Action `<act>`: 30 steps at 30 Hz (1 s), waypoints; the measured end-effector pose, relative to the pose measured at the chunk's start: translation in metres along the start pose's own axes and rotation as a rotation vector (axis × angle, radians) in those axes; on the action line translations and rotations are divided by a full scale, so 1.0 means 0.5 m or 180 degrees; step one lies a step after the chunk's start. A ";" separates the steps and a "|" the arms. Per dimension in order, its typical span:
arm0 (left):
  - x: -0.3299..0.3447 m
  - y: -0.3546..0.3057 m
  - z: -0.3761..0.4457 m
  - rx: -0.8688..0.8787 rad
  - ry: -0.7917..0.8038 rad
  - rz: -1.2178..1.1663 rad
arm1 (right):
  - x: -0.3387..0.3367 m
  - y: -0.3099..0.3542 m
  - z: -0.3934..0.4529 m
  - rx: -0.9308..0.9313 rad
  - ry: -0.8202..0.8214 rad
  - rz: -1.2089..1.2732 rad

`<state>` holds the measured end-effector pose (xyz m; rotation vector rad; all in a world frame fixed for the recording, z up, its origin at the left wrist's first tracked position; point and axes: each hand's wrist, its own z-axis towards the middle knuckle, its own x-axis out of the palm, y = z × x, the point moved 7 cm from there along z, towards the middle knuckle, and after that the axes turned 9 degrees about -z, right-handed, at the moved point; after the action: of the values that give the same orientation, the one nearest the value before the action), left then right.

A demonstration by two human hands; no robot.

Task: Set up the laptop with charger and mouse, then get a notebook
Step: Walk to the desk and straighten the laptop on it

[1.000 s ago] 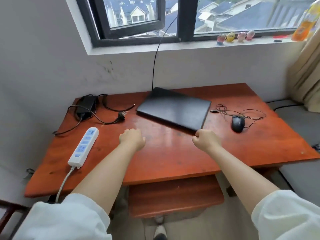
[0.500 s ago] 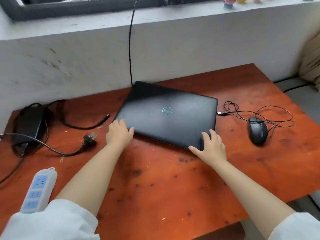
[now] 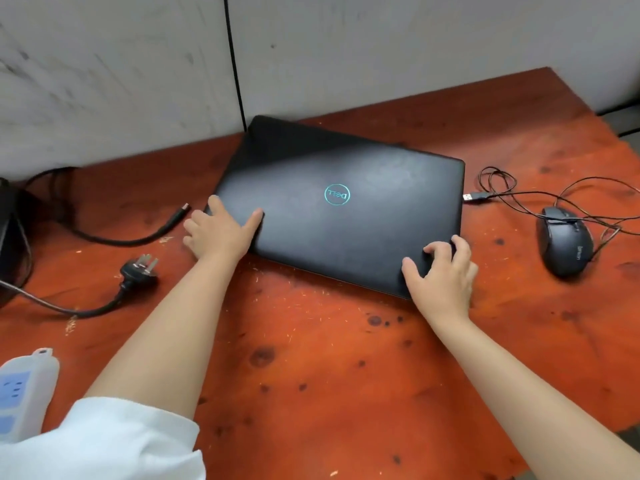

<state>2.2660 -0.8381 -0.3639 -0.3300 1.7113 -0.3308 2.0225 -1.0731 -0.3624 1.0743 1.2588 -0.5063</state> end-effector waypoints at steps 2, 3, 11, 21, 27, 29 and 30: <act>-0.006 0.011 0.016 -0.0086 0.0033 -0.0122 | 0.001 -0.004 0.006 0.0269 0.0138 0.0148; -0.009 0.018 0.026 -0.0153 0.0103 -0.0158 | 0.001 -0.007 0.013 0.0422 0.0232 0.0229; -0.014 0.054 -0.024 -0.0467 0.0693 -0.0017 | -0.041 -0.035 0.028 0.0876 0.0275 0.0495; -0.023 0.128 -0.261 -0.1113 0.0516 -0.0507 | -0.094 -0.081 -0.005 0.0578 0.0175 0.0282; -0.029 0.208 -0.400 -0.1428 0.0246 -0.0611 | -0.087 -0.097 -0.056 0.0116 0.0325 0.0197; -0.032 0.229 -0.428 -0.1484 0.0177 -0.0558 | -0.078 -0.096 -0.069 0.0015 0.0359 0.0212; -0.034 0.235 -0.436 -0.1495 0.0145 -0.0523 | -0.076 -0.095 -0.074 -0.0021 0.0359 0.0223</act>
<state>2.0498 -0.7163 -0.3604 -0.8146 1.8006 -0.0493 1.9543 -1.0717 -0.3424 1.1504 1.3152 -0.3925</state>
